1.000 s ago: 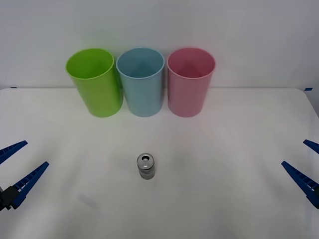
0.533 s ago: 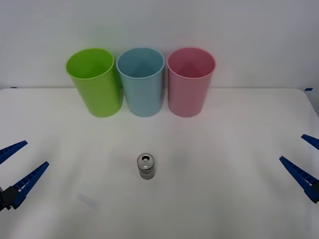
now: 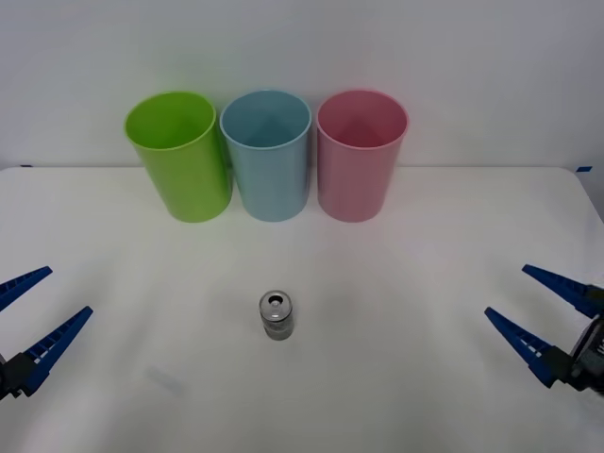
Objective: Grasp the object on the table and drop it into the matching bin: aluminum can to the light blue bin, PET bottle to the pink bin.
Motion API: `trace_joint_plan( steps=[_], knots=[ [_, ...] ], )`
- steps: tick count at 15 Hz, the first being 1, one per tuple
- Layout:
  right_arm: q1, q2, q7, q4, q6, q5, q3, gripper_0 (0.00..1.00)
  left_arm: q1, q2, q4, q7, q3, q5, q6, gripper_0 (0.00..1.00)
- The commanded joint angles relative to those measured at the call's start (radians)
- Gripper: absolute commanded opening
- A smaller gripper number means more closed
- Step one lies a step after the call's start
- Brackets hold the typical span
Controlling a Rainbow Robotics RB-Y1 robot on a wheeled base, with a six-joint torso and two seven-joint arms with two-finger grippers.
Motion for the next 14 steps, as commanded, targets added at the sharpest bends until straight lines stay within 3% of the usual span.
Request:
trace_joint_plan(
  steps=[1,9,14],
  knots=[
    [-0.032,0.000,0.017,0.055,0.000,0.017,0.061,1.00,0.000,0.000,0.000,0.000,0.000,0.000,0.000,1.00],
    [-0.125,0.000,0.109,0.177,0.007,0.036,0.203,1.00,0.000,0.000,0.000,0.000,0.000,0.000,0.000,1.00],
    [-0.184,0.002,0.281,0.251,0.039,0.036,0.286,1.00,0.000,0.000,0.000,0.000,0.000,0.000,0.000,1.00]
  ],
)
